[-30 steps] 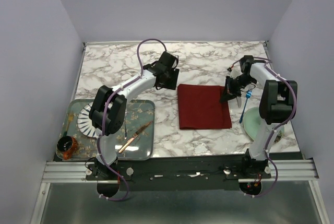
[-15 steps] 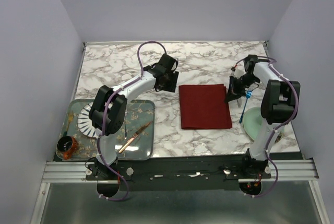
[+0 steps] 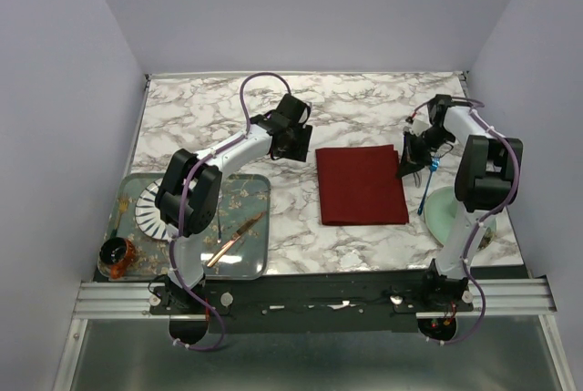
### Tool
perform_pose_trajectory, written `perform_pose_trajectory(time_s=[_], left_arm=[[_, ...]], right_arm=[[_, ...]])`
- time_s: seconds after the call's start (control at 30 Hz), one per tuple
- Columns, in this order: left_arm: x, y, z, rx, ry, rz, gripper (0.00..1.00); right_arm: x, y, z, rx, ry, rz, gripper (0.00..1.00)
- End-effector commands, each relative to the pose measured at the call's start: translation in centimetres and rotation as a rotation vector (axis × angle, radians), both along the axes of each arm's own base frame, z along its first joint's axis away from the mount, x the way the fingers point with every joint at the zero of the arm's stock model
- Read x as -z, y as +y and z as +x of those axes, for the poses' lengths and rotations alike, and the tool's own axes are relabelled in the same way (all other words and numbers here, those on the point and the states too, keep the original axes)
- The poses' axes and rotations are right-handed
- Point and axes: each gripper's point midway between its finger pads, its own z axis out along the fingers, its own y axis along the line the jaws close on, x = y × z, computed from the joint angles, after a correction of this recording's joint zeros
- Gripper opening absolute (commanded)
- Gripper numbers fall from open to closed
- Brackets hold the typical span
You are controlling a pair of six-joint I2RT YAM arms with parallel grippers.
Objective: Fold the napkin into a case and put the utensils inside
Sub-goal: Smooth out the square-folded napkin at the center of the board.
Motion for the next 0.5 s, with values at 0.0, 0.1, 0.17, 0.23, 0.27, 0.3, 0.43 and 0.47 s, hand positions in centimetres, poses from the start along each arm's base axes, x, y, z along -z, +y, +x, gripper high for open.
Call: perform_pose_trajectory(time_s=[0.0,0.1,0.17,0.23,0.27,0.3,0.43,0.47], left_arm=[[-0.8,-0.4,-0.4,0.027,-0.001,-0.038,0.59],[-0.7,-0.3,-0.4,0.032,0.002,-0.037,0.59],[-0.7,-0.1,-0.5,0.048,0.025,-0.053,0.59],[-0.7,-0.5,-1.0,0.090,0.053,-0.084,0.57],[-0.8,-0.4,-1.1,0.116,0.056,-0.090,0.56],[-1.0,-0.7,-1.6,0.141,0.062,-0.109,0.55],[-1.5,-1.7,-3.0,0.238,0.085,-0.175,0.52],[-1.5,-1.7,-3.2,0.247,0.099,-0.183,0.52]], right_arm=[[2.0,-1.2,0.5,-0.011,0.024,-0.050,0.00],[3.7,-1.2,-0.2,-0.012,0.056,-0.052,0.01],[4.5,-0.9,-0.5,-0.016,0.062,-0.049,0.01],[5.4,-0.5,-1.3,-0.025,0.087,-0.051,0.01],[5.5,-0.6,-1.4,-0.022,0.089,-0.061,0.01],[5.5,-0.6,-1.4,-0.026,0.080,-0.063,0.01],[5.4,0.8,-2.5,-0.062,0.111,-0.050,0.01],[5.2,1.3,-2.7,-0.069,0.109,-0.041,0.01]])
